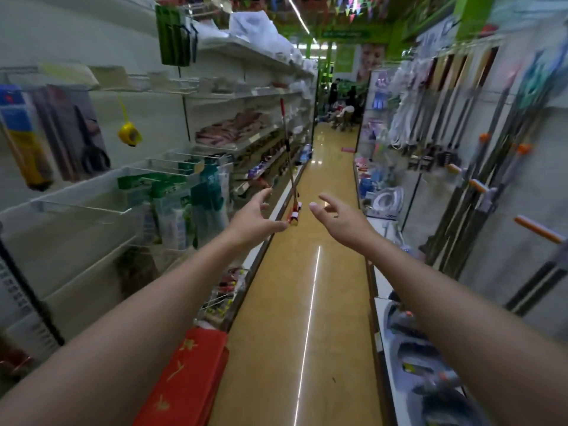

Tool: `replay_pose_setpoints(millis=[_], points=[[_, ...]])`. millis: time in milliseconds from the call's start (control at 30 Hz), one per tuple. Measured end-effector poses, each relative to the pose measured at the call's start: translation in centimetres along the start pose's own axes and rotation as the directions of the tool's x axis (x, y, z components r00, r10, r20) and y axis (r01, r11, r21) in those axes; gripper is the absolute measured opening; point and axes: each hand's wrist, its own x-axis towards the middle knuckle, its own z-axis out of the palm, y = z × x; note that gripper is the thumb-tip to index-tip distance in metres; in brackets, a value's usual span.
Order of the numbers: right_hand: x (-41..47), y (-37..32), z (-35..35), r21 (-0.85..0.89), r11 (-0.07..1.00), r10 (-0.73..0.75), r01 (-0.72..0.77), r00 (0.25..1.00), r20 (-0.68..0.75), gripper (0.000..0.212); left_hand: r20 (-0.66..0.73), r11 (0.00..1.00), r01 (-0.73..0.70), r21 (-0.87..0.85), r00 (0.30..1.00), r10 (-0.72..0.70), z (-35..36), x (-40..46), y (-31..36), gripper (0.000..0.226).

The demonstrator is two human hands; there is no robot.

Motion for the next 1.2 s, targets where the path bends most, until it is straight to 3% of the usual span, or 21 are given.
replay_pose_setpoints(millis=[100, 167, 467, 700, 933, 1200], points=[[7.3, 2.3, -0.2, -0.313, 0.947, 0.099, -0.070, 0.992, 0.079, 0.058, 0.067, 0.992, 0.118, 0.034, 0.991, -0.120, 0.7, 7.6, -1.3, 0.098], [12.3, 3.4, -0.3, -0.417, 0.904, 0.139, -0.091, 0.987, 0.086, 0.061, 0.076, 0.984, 0.174, 0.044, 0.981, -0.177, 1.0, 12.9, -2.0, 0.103], [29.5, 9.7, -1.0, -0.220, 0.975, 0.054, -0.040, 0.997, 0.056, 0.066, 0.112, 0.995, 0.096, 0.017, 0.989, -0.097, 6.0, 33.3, -3.8, 0.088], [47.2, 21.0, -4.2, -0.392, 0.916, 0.129, -0.092, 0.989, 0.071, 0.076, 0.019, 0.976, 0.099, 0.196, 0.994, -0.105, 13.4, 50.3, -5.1, 0.091], [64.1, 27.2, -9.3, -0.276, 0.959, 0.080, -0.064, 0.996, 0.048, 0.070, -0.061, 0.975, 0.089, 0.205, 0.995, -0.078, 17.4, 67.9, -4.1, 0.086], [80.3, 35.1, -7.5, -0.284, 0.959, 0.048, -0.014, 0.992, 0.115, 0.072, -0.055, 0.950, 0.123, 0.286, 0.992, -0.112, 21.8, 85.5, -7.9, 0.093]])
